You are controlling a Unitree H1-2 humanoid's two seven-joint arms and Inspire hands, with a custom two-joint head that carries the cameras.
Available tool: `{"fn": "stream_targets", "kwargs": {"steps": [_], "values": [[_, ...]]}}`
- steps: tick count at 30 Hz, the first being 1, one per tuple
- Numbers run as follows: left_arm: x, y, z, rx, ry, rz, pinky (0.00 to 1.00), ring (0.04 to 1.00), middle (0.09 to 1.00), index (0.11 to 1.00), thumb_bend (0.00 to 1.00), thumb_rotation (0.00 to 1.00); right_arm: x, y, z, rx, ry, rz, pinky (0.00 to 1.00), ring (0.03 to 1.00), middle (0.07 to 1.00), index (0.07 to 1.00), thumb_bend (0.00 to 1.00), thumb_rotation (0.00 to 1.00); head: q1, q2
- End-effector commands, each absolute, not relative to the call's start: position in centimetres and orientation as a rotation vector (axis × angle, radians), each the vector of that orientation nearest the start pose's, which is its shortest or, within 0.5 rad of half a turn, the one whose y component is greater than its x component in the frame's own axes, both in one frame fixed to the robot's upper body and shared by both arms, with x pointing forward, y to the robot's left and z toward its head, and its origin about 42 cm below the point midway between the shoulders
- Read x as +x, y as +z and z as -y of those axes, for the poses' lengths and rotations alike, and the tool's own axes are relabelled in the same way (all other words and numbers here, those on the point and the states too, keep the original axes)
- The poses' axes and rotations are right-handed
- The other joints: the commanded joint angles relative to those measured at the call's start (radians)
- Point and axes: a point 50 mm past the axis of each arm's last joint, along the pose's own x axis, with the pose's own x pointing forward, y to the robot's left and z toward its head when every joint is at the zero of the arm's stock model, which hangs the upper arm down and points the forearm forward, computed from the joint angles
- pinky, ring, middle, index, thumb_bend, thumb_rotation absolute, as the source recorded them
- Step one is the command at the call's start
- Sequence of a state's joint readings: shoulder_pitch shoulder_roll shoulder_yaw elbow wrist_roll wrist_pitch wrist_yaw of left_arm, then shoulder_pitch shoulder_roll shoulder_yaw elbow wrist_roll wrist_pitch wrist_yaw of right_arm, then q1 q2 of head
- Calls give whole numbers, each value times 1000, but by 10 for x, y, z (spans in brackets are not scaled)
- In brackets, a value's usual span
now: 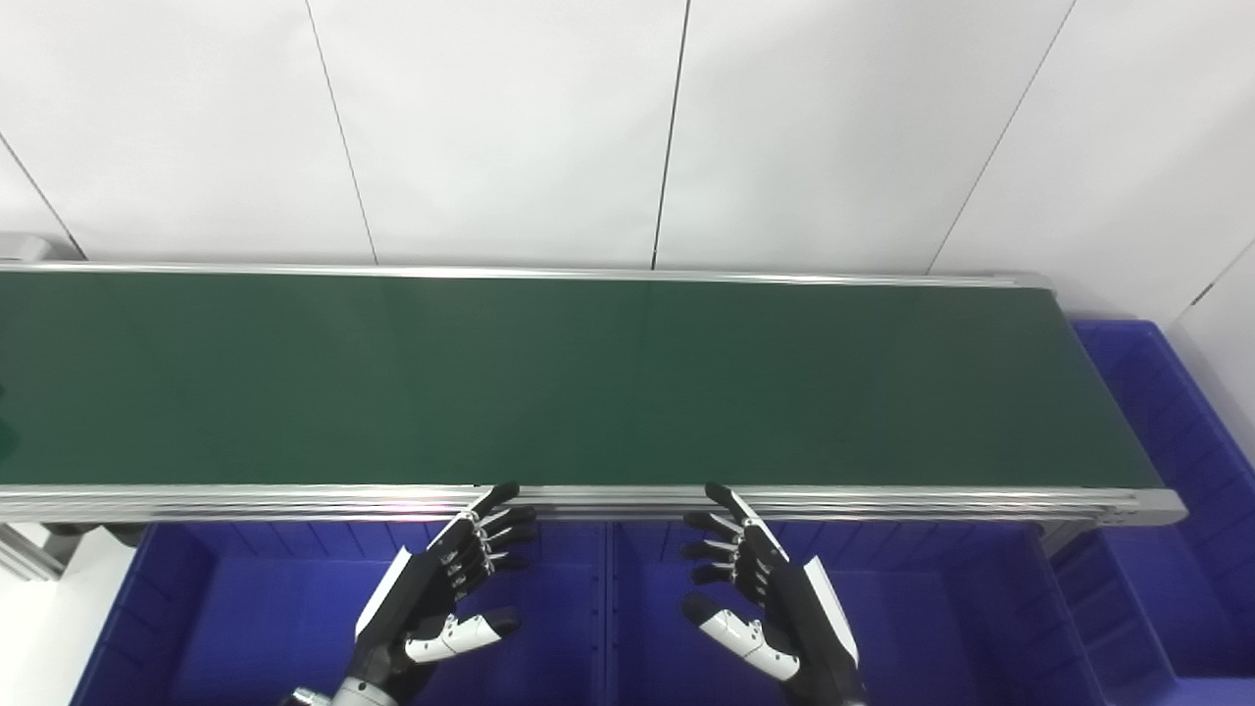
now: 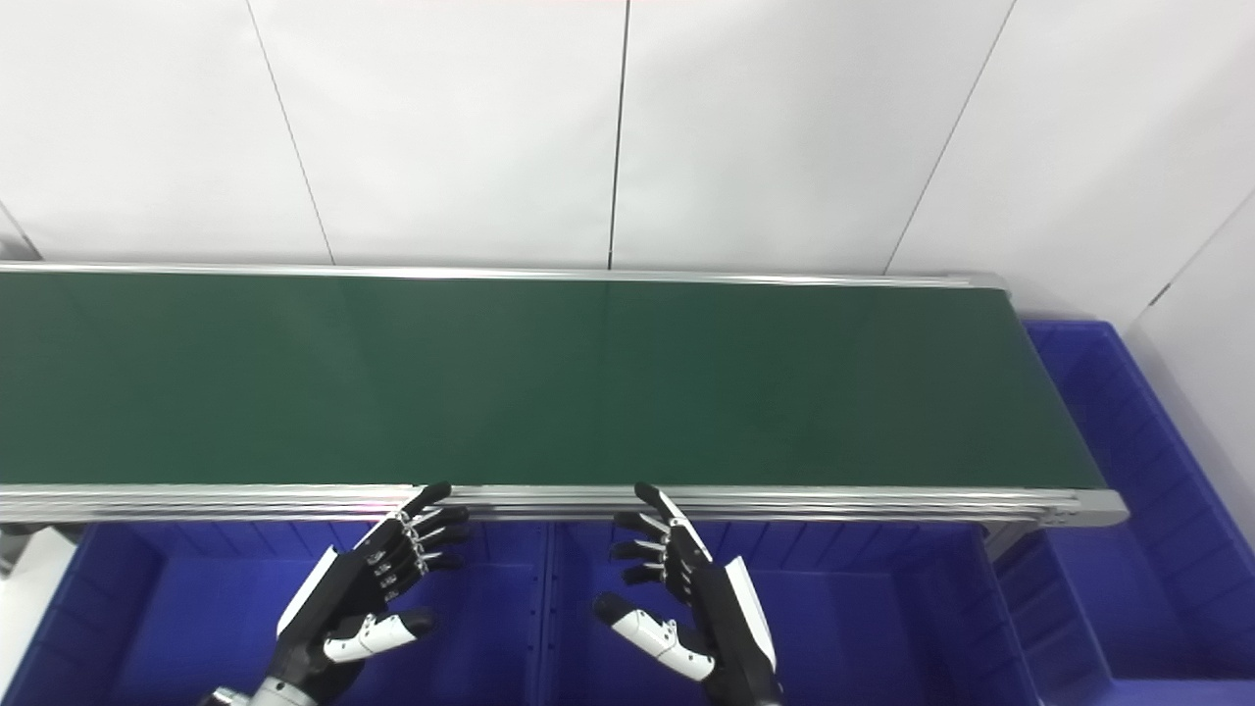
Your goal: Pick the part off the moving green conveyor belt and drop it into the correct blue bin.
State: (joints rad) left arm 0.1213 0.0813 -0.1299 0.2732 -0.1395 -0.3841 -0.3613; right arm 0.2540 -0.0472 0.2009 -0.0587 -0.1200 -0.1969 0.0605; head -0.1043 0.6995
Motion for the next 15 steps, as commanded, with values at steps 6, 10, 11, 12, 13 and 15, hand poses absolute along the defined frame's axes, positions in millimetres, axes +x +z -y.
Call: {"fn": "stream_targets", "kwargs": {"steps": [6,10,11,12,13,15], "values": [[228,27,-196,-63,-416,56,724,802,838,911,1000,424,196,74,178,-106,228,77,659,738,833,927,731,571,1,0],[228,27,-196,-61,-416,57,718,799,836,908,1000,432,196,75,178,-107,231,81,654,739,831,930,720,571,1,0],[228,27,-196,-59,-417,56,718,799,836,908,1000,433,196,75,178,-108,231,81,654,739,831,930,718,571,2,-1],[228,27,-196,-57,-417,56,717,799,836,908,1000,434,196,75,178,-108,231,80,654,740,831,930,716,572,2,-1],[228,27,-196,-56,-417,57,715,797,835,907,1000,435,196,75,178,-112,232,81,652,739,831,931,711,571,5,-3],[228,27,-195,-54,-417,58,714,796,835,907,1000,436,196,74,178,-115,232,81,649,737,831,931,706,573,6,-3]]}}
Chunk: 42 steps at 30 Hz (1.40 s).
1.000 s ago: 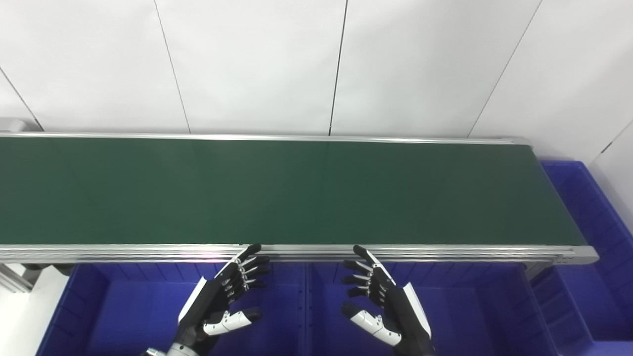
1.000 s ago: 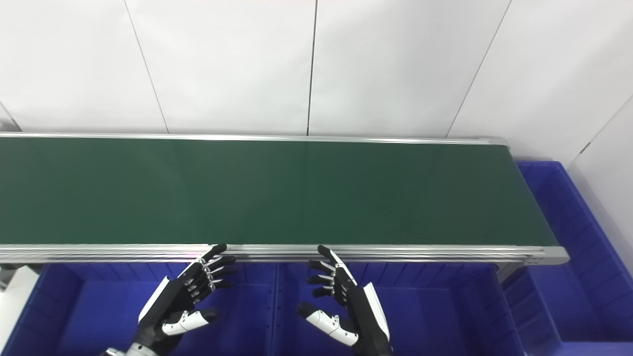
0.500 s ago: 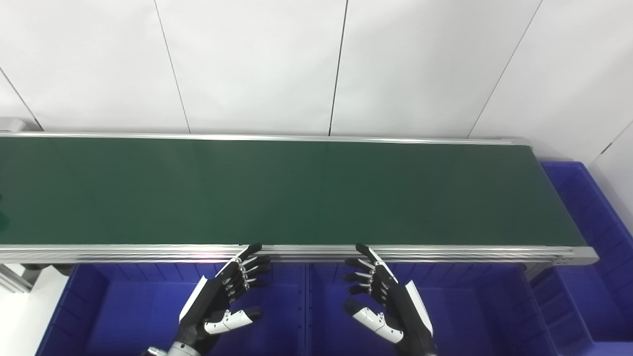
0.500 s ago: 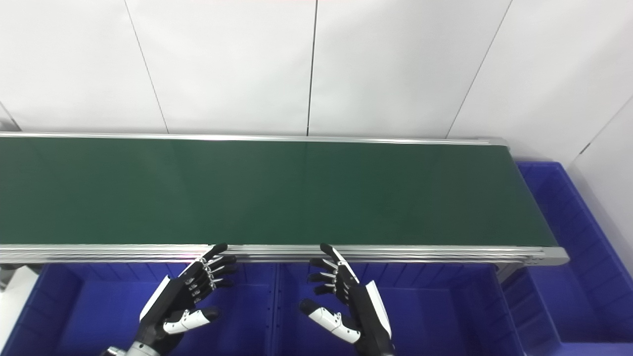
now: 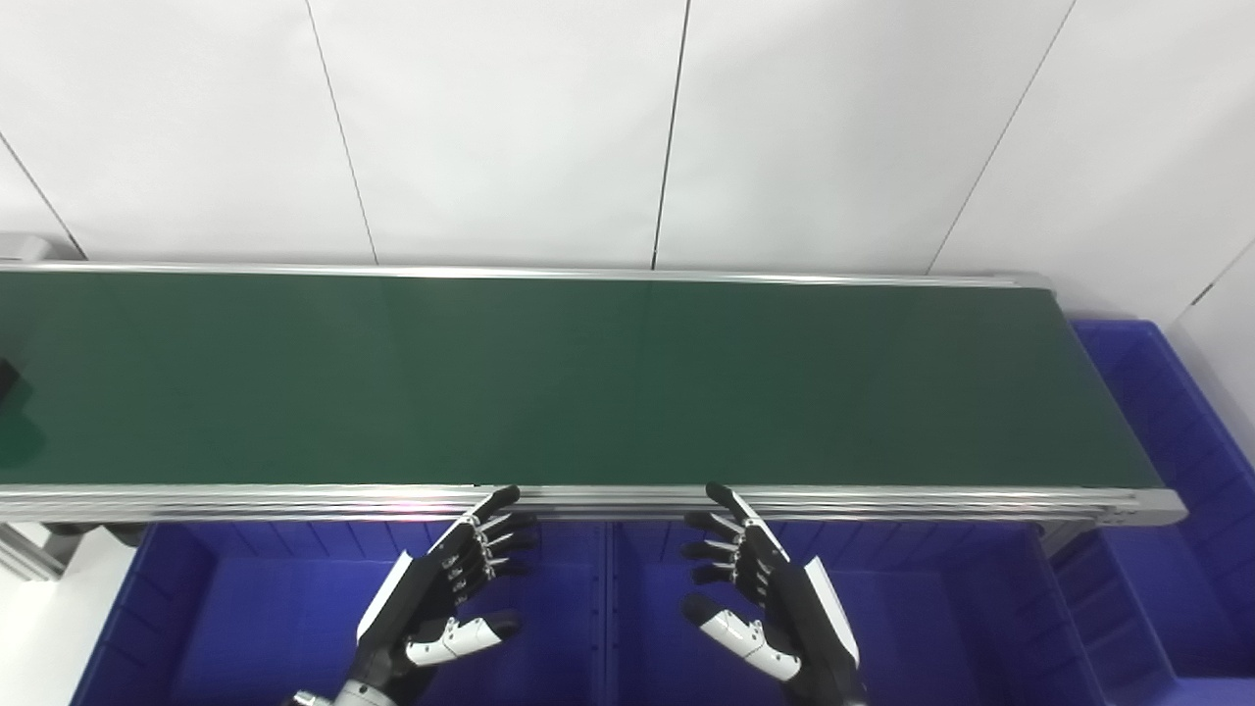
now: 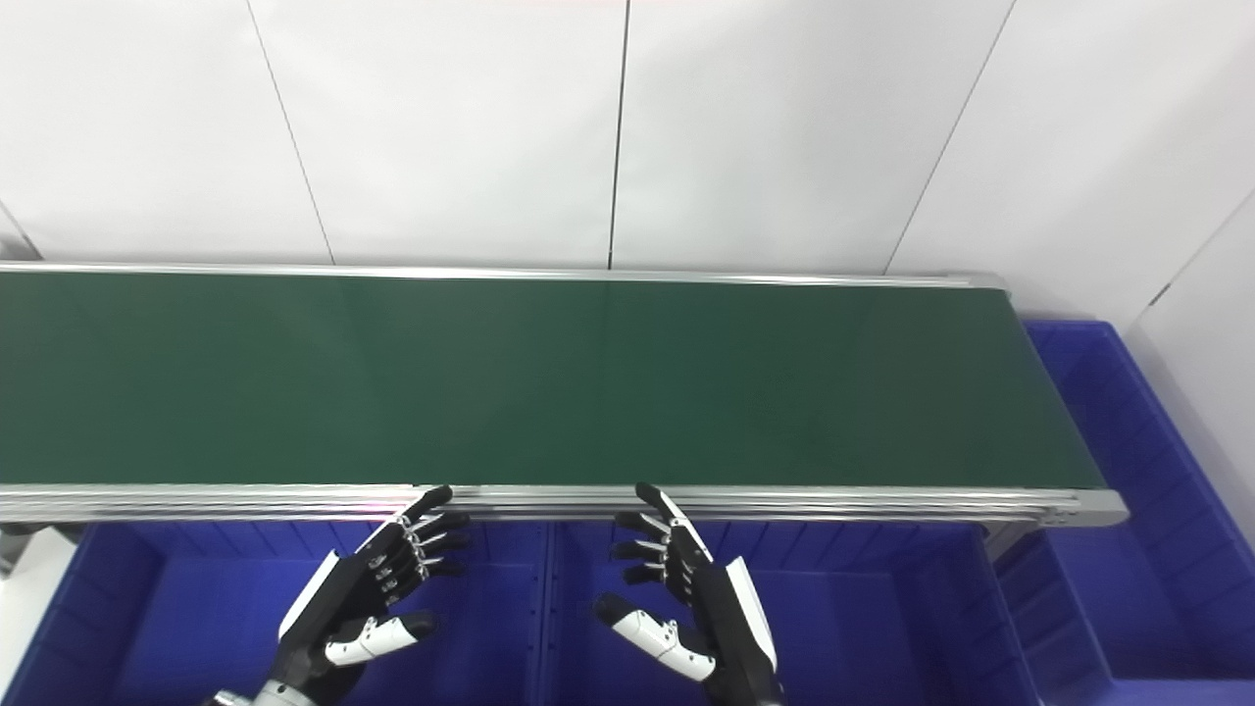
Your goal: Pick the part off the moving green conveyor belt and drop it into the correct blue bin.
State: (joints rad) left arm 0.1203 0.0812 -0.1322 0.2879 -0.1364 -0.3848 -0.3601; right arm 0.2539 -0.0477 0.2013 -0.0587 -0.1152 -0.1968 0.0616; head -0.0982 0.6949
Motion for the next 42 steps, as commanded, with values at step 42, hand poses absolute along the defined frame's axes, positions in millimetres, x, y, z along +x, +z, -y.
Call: {"fn": "stream_targets", "kwargs": {"steps": [42], "values": [[223,17,-174,-69,-418,38,690,781,836,907,1000,406,192,69,193,-132,232,94,631,734,835,932,668,573,294,-160]]}}
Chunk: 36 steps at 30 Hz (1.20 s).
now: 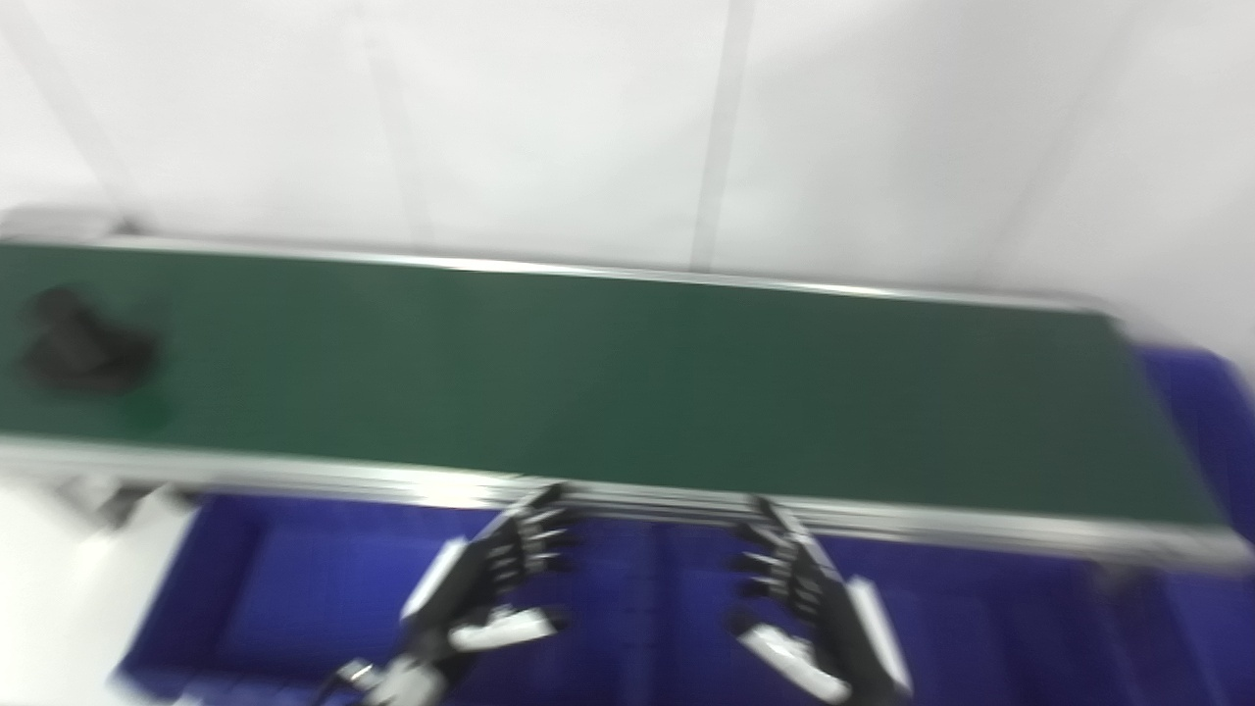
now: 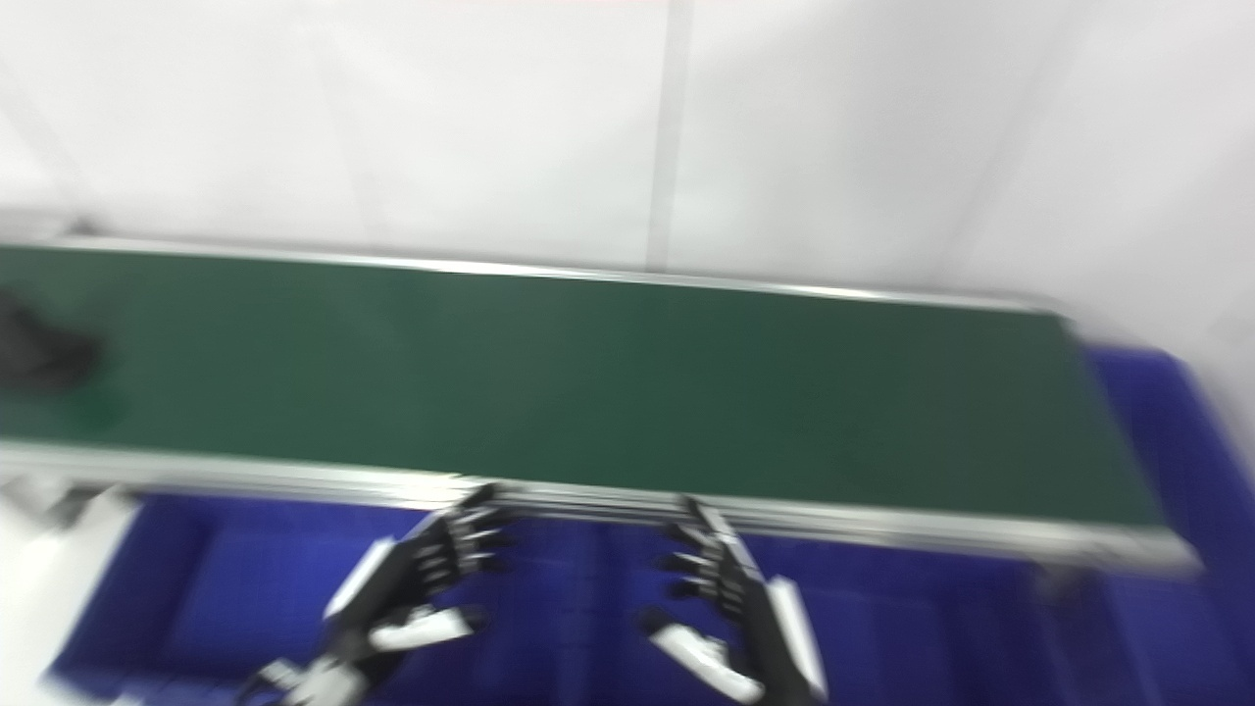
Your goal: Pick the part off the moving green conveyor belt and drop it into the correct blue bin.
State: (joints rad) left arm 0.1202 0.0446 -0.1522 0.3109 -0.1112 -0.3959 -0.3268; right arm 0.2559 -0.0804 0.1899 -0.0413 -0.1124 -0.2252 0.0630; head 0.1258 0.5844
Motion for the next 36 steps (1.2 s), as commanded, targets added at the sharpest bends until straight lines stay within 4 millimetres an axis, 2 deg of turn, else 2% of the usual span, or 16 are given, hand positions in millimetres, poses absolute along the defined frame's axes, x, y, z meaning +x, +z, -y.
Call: {"fn": "stream_targets", "kwargs": {"steps": [1,2,5,6,10,25,29,35,36], "values": [[222,15,-171,-75,-420,37,689,782,834,909,1000,393,192,69,195,-132,234,96,634,736,835,933,647,570,91,-67],[222,13,-167,-80,-421,34,684,780,831,906,1000,385,192,68,197,-132,236,99,633,737,836,934,637,570,107,-82],[223,10,-164,-83,-422,31,679,775,825,901,1000,378,192,66,199,-132,238,102,633,738,838,934,632,574,110,-85],[223,9,-163,-76,-421,25,680,776,827,899,1000,380,193,64,200,-130,238,97,635,740,839,935,639,581,126,-121],[225,4,-159,-66,-413,7,679,775,830,889,1000,376,196,58,203,-122,240,86,638,749,842,931,678,614,118,-140],[231,1,-154,-69,-414,-6,667,768,824,892,1000,364,203,55,205,-130,241,95,582,692,795,869,652,558,116,-164],[232,-1,-153,-75,-416,-11,669,770,827,891,1000,350,204,58,204,-128,243,99,573,682,791,860,662,554,122,-171],[234,-2,-151,-73,-415,-16,660,765,817,884,1000,347,210,75,202,-139,272,154,546,661,763,844,693,561,139,-188],[234,-2,-150,-72,-416,-17,660,765,816,883,1000,347,212,83,201,-133,275,180,544,659,761,842,697,560,145,-190]]}}
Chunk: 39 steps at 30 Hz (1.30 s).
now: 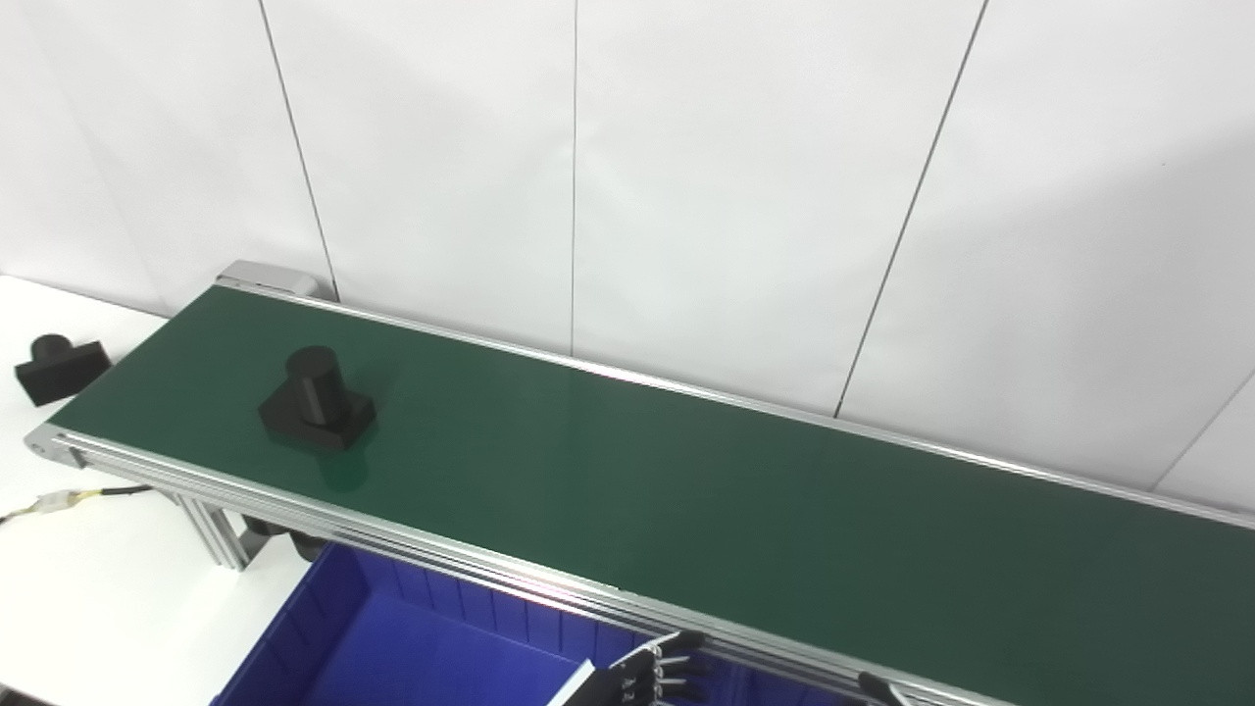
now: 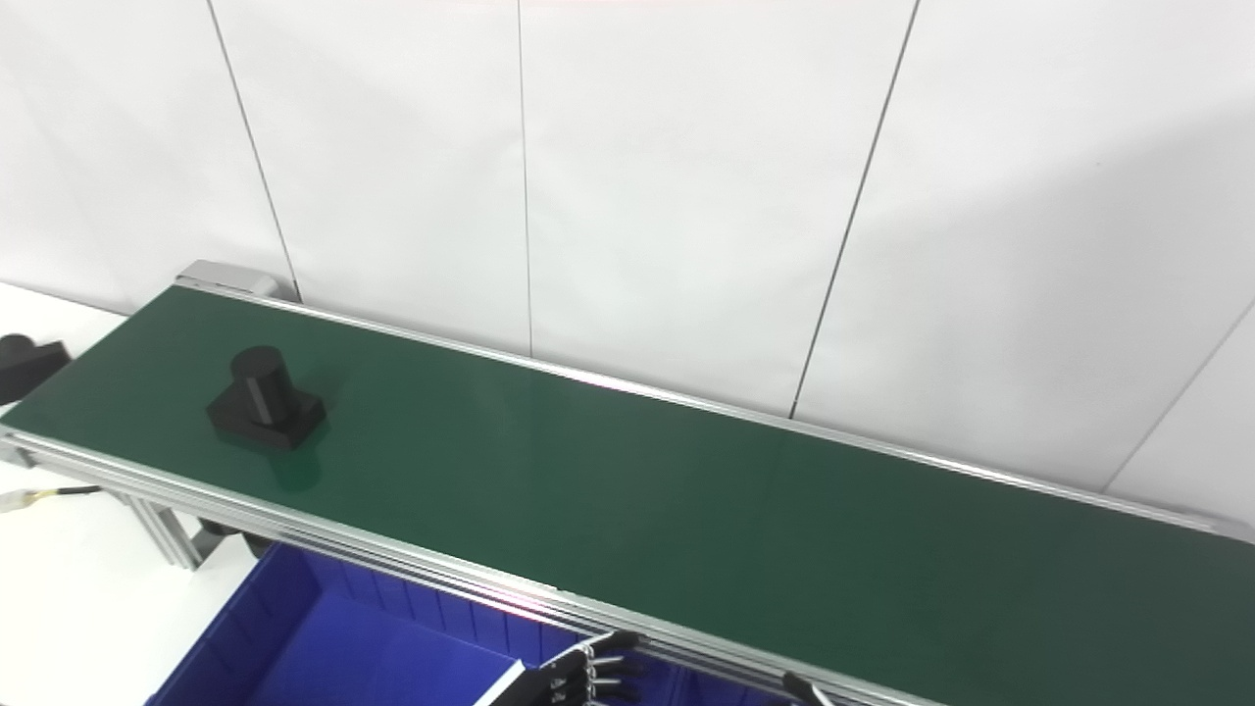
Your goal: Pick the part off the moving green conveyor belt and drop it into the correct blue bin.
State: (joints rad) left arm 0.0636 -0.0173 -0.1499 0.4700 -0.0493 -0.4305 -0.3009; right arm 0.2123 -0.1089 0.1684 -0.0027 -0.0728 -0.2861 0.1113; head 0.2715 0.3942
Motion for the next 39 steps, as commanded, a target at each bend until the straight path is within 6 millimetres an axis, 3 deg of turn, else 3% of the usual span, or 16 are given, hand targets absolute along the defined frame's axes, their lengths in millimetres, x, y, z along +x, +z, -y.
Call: {"fn": "stream_targets", "kwargs": {"steps": [1,9,13,20,26,29,32,34,39], "values": [[235,-2,-150,-71,-415,-17,656,764,813,883,1000,343,214,89,200,-129,277,198,530,645,744,821,710,543,-1,0],[236,-3,-147,-62,-417,-19,648,760,805,887,1000,339,226,137,200,-121,282,329,490,617,706,778,783,535,7,-6],[237,-3,-144,-71,-417,-20,643,757,802,887,1000,333,243,174,201,-152,286,455,440,571,671,743,832,571,16,-9],[237,-3,-142,-67,-419,-21,635,750,796,885,1000,323,267,215,197,-203,304,526,444,579,669,724,854,590,19,-9],[237,-3,-142,-64,-418,-21,639,752,799,887,1000,332,290,234,186,-255,330,558,432,570,664,712,800,553,20,-10],[238,-3,-142,-66,-417,-20,639,748,796,885,1000,326,300,244,177,-281,349,553,447,596,679,715,706,470,20,-9],[238,-3,-142,-66,-416,-20,638,747,795,884,1000,327,307,247,171,-304,361,550,452,602,682,716,688,450,21,-8],[238,-3,-142,-68,-417,-21,637,747,794,881,1000,303,316,250,162,-331,380,555,516,656,710,739,617,368,22,-9],[240,-4,-143,-61,-416,-25,635,750,799,885,1000,309,331,247,149,-388,423,551,587,719,759,786,581,335,21,-10]]}}
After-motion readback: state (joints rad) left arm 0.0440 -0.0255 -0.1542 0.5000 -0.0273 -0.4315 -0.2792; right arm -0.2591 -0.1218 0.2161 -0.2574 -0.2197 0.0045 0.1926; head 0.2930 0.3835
